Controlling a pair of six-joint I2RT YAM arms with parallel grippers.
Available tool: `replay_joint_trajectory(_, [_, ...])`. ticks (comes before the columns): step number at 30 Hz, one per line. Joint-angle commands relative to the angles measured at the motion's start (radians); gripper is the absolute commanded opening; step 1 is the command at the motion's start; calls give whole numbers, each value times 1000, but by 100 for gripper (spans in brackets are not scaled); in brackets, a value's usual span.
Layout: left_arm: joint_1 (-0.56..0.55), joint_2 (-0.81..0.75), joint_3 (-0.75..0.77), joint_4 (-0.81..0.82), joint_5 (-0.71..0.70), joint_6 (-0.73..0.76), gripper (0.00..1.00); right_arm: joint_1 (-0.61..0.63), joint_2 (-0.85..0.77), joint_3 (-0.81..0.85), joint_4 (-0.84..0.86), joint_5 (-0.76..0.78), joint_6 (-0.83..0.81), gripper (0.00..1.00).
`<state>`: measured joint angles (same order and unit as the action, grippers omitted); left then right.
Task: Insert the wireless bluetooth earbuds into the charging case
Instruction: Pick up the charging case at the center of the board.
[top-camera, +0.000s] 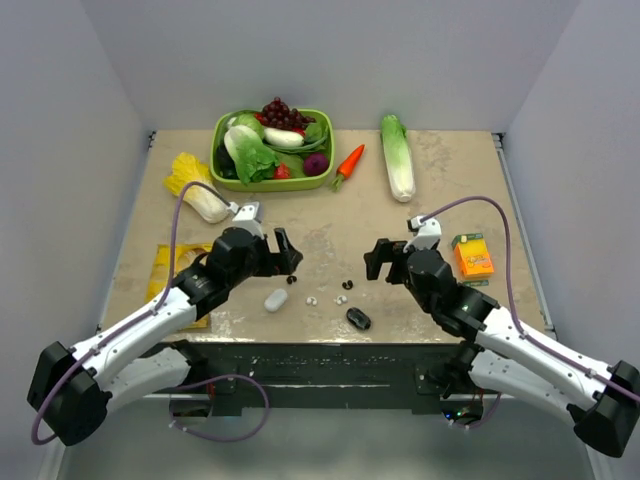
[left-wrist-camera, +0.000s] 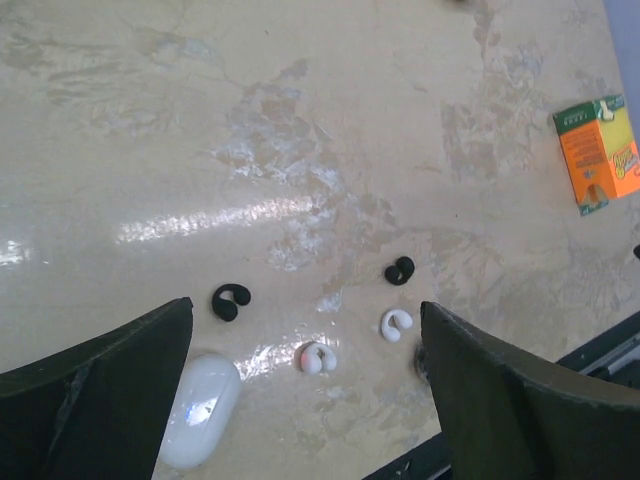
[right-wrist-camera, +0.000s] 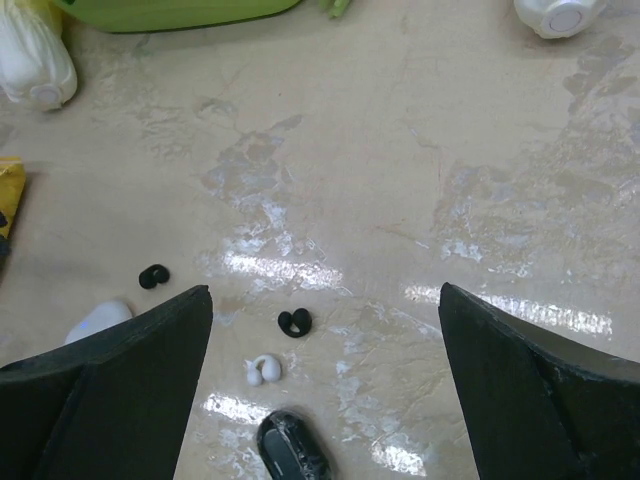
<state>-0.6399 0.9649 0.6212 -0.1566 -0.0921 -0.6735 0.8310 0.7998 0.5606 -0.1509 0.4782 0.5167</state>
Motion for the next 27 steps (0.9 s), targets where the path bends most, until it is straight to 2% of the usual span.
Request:
replay_joint_trajectory(1, [-119, 44, 3, 64, 37, 78, 100, -1, -48, 30, -42, -4, 16, 98])
replay_joint_trajectory(5, [-292, 118, 66, 75, -3, 167, 100, 0, -92, 79, -91, 11, 22, 98])
replay_joint_trajectory(9, [-466, 297, 162, 36, -75, 221, 97, 0, -114, 168, -174, 29, 22, 98])
replay_joint_trajectory(12, [-562, 415, 235, 13, -132, 256, 89, 0, -140, 217, -228, 37, 25, 98])
replay_joint_trajectory(15, [-631, 518, 305, -7, -191, 275, 88, 0, -184, 229, -243, 23, 28, 98])
replay_joint_trajectory(20, [-667, 633, 417, -53, -216, 265, 90, 0, -231, 240, -266, 14, 31, 98])
replay_joint_trajectory(22, [-672, 653, 436, -58, -221, 261, 100, 0, -243, 240, -285, 14, 32, 98])
replay_joint_trajectory(27, [-672, 695, 459, -70, -227, 253, 100, 0, -258, 233, -305, 14, 40, 98])
